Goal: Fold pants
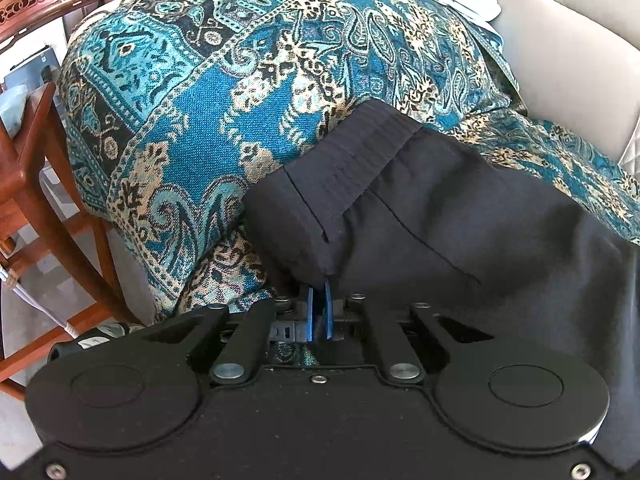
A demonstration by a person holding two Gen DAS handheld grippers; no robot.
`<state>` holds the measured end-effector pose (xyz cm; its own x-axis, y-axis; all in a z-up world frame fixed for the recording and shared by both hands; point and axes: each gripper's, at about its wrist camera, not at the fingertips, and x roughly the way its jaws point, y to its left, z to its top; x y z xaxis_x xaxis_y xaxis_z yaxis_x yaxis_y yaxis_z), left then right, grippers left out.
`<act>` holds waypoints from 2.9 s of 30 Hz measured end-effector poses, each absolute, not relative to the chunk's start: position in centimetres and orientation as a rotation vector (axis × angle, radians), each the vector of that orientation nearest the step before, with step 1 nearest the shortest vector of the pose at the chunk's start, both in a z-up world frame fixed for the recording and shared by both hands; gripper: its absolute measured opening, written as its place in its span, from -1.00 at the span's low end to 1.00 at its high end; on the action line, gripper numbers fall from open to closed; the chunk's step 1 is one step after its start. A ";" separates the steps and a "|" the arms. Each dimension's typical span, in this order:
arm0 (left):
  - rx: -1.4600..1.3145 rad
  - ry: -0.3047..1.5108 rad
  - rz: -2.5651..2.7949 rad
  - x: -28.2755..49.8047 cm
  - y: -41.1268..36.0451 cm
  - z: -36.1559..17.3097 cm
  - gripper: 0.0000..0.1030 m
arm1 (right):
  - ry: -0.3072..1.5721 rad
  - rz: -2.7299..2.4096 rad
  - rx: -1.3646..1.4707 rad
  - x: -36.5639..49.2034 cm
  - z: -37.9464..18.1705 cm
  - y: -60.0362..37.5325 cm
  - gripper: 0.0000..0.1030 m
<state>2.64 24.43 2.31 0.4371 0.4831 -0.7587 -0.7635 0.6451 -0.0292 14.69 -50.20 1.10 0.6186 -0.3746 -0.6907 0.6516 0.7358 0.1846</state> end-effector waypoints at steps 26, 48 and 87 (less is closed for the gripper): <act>-0.269 0.698 0.664 1.9 21.0 5.2 0.02 | 0.542 -0.605 0.381 10.9 3.3 -49.6 0.48; -0.208 0.640 0.176 7.4 7.0 7.4 -0.63 | 0.582 0.262 0.106 18.7 3.2 -22.1 0.66; 0.039 0.700 0.037 25.5 1.7 7.9 -0.50 | 0.629 0.341 -0.158 16.0 -0.2 -20.3 1.00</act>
<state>25.52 1.68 7.90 0.7643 0.0470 -0.6431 -0.0209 0.9986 0.0482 16.04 -20.32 -0.16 0.7550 0.2636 -0.6003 -0.3587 0.9325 -0.0417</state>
